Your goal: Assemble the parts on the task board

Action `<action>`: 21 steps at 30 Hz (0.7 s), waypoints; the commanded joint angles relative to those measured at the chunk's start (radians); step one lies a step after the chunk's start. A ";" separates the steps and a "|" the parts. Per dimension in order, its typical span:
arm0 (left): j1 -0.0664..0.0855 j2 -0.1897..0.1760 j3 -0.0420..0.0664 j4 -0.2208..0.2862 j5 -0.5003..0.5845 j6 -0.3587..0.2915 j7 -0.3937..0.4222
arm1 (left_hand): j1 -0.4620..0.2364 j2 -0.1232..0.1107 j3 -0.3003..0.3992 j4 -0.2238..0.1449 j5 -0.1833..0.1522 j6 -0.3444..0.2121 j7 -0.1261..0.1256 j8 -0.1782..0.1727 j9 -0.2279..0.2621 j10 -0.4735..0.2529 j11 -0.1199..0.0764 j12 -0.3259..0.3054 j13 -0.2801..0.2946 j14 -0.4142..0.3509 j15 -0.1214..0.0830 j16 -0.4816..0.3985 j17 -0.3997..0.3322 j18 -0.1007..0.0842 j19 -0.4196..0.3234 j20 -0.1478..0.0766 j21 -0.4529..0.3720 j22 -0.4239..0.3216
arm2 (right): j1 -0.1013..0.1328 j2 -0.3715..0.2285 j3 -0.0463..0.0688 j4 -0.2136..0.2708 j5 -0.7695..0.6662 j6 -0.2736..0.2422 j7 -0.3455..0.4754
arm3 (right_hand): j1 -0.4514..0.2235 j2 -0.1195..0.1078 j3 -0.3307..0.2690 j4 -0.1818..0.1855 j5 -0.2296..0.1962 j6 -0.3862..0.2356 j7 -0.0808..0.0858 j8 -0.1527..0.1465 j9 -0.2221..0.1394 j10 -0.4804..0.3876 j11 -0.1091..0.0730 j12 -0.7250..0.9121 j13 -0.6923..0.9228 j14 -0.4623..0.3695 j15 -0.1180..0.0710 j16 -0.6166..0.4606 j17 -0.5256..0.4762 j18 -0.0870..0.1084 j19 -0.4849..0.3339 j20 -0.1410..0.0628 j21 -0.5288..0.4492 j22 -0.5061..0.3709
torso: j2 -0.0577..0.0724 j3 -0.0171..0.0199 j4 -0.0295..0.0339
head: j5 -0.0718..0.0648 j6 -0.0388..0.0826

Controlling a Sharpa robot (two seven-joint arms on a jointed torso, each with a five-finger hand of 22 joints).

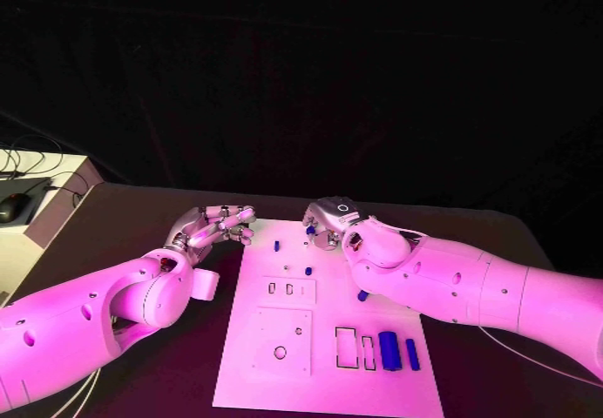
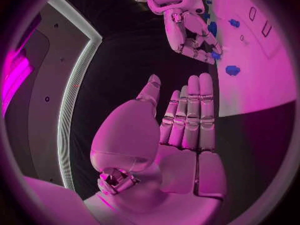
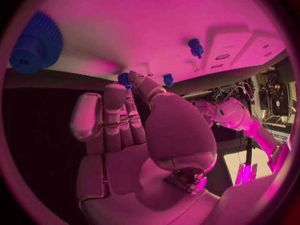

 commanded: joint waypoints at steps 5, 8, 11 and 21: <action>0.001 -0.001 0.001 0.000 0.002 0.013 0.005 | 0.003 0.010 -0.001 -0.005 -0.002 -0.008 0.001 -0.001 0.000 -0.008 0.001 -0.004 0.000 -0.008 0.001 -0.006 -0.001 0.007 -0.005 0.000 0.005 -0.002 | -0.003 0.000 -0.001 0.001 0.008 -0.024 0.027 | -0.002 -0.038 0.002 0.018 -0.018 -0.029 0.006 0.001 0.000 -0.092 0.027 0.003 -0.002 0.000 0.019 -0.034 -0.021 0.031 -0.027 0.013 -0.097 0.109 | -0.001 -0.0008 -0.0006 | 0.004 -0.002; 0.001 -0.001 0.001 0.000 0.002 0.013 0.004 | 0.003 0.010 -0.001 -0.005 -0.002 -0.008 0.001 -0.001 0.000 -0.008 0.001 -0.004 0.000 -0.008 0.001 -0.006 -0.001 0.007 -0.005 0.000 0.005 -0.002 | -0.003 -0.003 -0.001 0.004 0.010 -0.034 0.031 | 0.007 -0.049 -0.009 0.028 -0.020 -0.044 0.005 0.001 0.000 -0.124 0.033 0.004 -0.002 0.004 0.023 -0.054 -0.035 0.040 -0.032 0.019 -0.141 0.099 | -0.001 -0.0001 -0.0013 | 0.005 -0.001; 0.001 -0.001 0.001 -0.002 0.002 0.013 0.004 | 0.003 0.010 -0.001 -0.005 -0.002 -0.008 0.001 -0.001 0.000 -0.008 0.001 -0.004 0.000 -0.008 0.001 -0.006 -0.001 0.007 -0.005 0.000 0.005 -0.002 | -0.003 -0.008 -0.001 0.008 0.012 -0.040 0.035 | 0.025 -0.060 -0.029 0.052 -0.021 -0.051 0.004 0.001 0.002 -0.144 0.037 0.004 -0.003 0.011 0.025 -0.069 -0.045 0.046 -0.025 0.023 -0.182 0.096 | -0.002 0.0004 -0.0012 | 0.005 0.000; 0.000 -0.001 0.001 -0.008 0.002 0.014 0.005 | 0.004 0.010 -0.001 -0.007 -0.002 -0.014 0.001 -0.001 0.000 -0.011 0.002 -0.004 0.000 -0.008 0.002 -0.006 -0.002 0.007 -0.006 0.001 0.006 -0.005 | -0.003 -0.050 -0.001 0.053 0.029 -0.069 0.042 | 0.045 -0.079 -0.056 0.096 -0.023 -0.056 -0.004 0.001 0.002 -0.152 0.036 0.006 -0.003 0.014 0.025 -0.078 -0.048 0.046 -0.010 0.024 -0.237 0.099 | -0.001 0.0010 -0.0015 | 0.006 0.004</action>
